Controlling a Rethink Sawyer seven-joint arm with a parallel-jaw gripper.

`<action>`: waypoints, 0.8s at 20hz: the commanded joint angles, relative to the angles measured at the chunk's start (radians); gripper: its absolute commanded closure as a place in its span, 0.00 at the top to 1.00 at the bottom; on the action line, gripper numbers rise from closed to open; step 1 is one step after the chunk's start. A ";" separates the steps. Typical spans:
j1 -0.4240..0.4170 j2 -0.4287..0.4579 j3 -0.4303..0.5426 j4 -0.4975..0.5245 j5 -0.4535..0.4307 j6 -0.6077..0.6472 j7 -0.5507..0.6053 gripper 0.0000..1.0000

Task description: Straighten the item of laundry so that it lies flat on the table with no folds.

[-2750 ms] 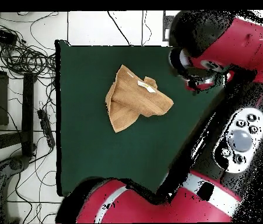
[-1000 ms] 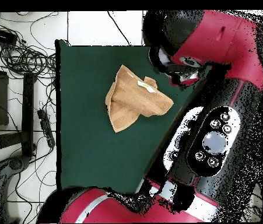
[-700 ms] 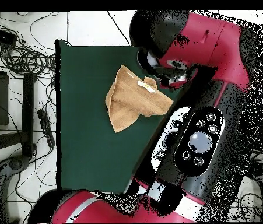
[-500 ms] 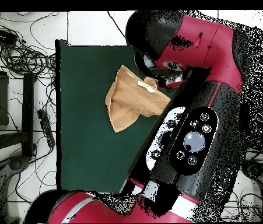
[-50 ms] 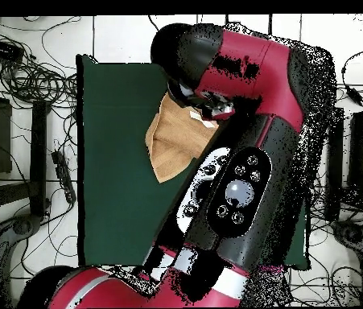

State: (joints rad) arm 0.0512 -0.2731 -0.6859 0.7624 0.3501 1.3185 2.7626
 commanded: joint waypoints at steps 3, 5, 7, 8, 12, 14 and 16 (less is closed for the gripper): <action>0.050 0.085 0.081 0.155 0.061 -0.071 0.391 1.00; 0.051 0.095 0.080 0.153 0.059 -0.086 0.405 1.00; 0.052 0.105 0.084 0.152 0.061 -0.095 0.418 1.00; 0.054 0.113 0.078 0.143 0.056 -0.089 0.426 1.00; 0.052 0.126 0.074 0.124 0.048 -0.074 0.432 1.00; 0.053 0.133 0.070 0.120 0.045 -0.077 0.438 1.00; 0.054 0.140 0.068 0.115 0.045 -0.080 0.444 1.00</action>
State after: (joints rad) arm 0.0802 -0.2103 -0.6872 0.7696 0.3702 1.2922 2.8960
